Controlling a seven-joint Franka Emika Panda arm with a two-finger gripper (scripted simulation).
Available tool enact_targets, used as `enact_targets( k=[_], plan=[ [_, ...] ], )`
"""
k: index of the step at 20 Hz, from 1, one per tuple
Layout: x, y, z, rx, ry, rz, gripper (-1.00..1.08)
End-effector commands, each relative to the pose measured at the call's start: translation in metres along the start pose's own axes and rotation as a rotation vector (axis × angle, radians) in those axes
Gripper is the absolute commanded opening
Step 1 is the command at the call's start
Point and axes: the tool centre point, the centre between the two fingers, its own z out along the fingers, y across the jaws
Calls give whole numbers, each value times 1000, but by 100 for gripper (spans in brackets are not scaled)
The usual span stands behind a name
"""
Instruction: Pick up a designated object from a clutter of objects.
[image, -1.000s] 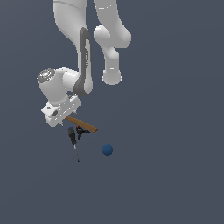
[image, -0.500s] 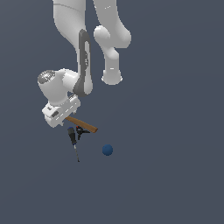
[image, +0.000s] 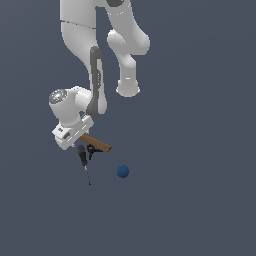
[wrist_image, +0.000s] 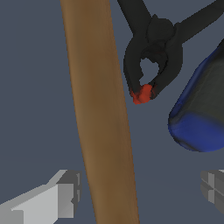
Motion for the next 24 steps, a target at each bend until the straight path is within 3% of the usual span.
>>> enact_targets(
  k=[1, 4, 5, 24],
  plan=[
    [0, 1, 6, -1, 0, 0, 100],
    [0, 1, 9, -1, 0, 0, 100],
    [0, 1, 9, -1, 0, 0, -100],
    [12, -8, -10, 6, -2, -3, -100]
  ],
)
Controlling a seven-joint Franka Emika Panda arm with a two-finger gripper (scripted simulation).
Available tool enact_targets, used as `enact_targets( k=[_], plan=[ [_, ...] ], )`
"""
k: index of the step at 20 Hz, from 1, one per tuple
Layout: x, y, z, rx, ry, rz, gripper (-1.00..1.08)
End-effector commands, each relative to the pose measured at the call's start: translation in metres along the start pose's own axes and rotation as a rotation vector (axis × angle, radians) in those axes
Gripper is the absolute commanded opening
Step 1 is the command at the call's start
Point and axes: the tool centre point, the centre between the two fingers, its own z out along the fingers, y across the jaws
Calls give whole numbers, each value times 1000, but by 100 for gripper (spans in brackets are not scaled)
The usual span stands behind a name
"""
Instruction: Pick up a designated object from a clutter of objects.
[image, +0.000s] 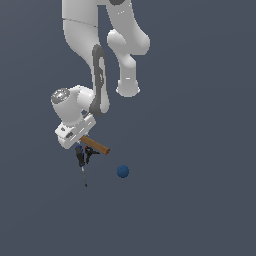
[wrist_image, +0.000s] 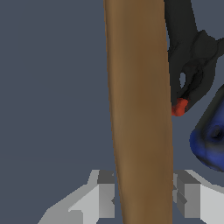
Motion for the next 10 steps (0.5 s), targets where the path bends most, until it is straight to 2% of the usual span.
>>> enact_targets(
  k=[1, 10],
  plan=[
    [6, -1, -11, -4, 0, -1, -100],
    [46, -17, -71, -6, -1, -1, -100]
  ],
)
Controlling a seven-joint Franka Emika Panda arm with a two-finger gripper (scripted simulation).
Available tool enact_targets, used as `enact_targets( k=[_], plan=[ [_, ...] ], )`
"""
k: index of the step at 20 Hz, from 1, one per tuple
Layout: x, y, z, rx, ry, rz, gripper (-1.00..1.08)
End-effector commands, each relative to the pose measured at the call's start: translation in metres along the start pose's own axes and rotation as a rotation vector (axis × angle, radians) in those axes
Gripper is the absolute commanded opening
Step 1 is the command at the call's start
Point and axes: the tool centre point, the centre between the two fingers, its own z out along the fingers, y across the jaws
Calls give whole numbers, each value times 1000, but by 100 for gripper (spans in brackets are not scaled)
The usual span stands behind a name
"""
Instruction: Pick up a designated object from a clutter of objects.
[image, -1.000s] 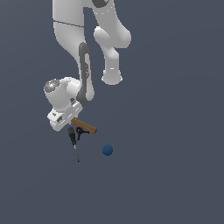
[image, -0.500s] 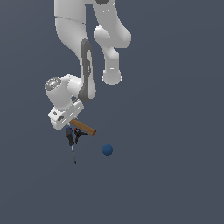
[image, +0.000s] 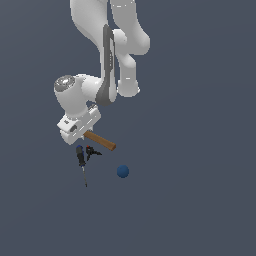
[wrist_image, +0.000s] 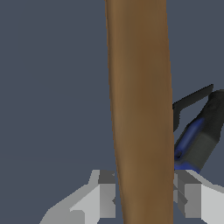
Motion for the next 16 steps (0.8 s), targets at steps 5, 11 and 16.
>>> enact_targets(
  k=[5, 11, 16],
  plan=[
    [40, -15, -62, -5, 0, -1, -100],
    [81, -30, -124, -6, 1, -1, -100],
    [114, -42, -174, -7, 2, -1, -100]
  ],
)
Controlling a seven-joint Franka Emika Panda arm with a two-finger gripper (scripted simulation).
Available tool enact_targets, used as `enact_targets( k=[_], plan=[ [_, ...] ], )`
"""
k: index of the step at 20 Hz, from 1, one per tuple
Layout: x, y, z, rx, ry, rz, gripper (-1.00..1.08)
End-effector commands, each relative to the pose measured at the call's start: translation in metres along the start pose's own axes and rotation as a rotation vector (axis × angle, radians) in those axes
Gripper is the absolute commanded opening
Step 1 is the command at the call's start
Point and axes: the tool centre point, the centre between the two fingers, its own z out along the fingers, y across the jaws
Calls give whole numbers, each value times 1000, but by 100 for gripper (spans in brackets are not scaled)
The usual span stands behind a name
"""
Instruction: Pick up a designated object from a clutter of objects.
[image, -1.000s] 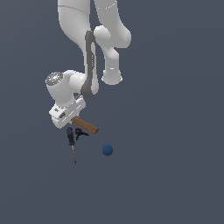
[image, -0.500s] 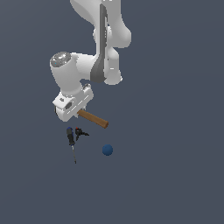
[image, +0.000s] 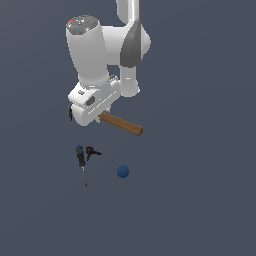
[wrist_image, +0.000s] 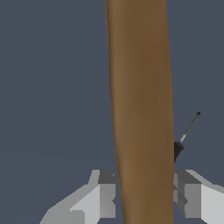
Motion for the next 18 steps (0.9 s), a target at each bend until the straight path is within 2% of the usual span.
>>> enact_targets(
  k=[1, 10, 18],
  plan=[
    [16, -6, -27, -3, 1, 1, -100],
    [67, -21, -105, -5, 2, 3, -100],
    [92, -26, -142, -6, 3, 4, -100]
  ],
)
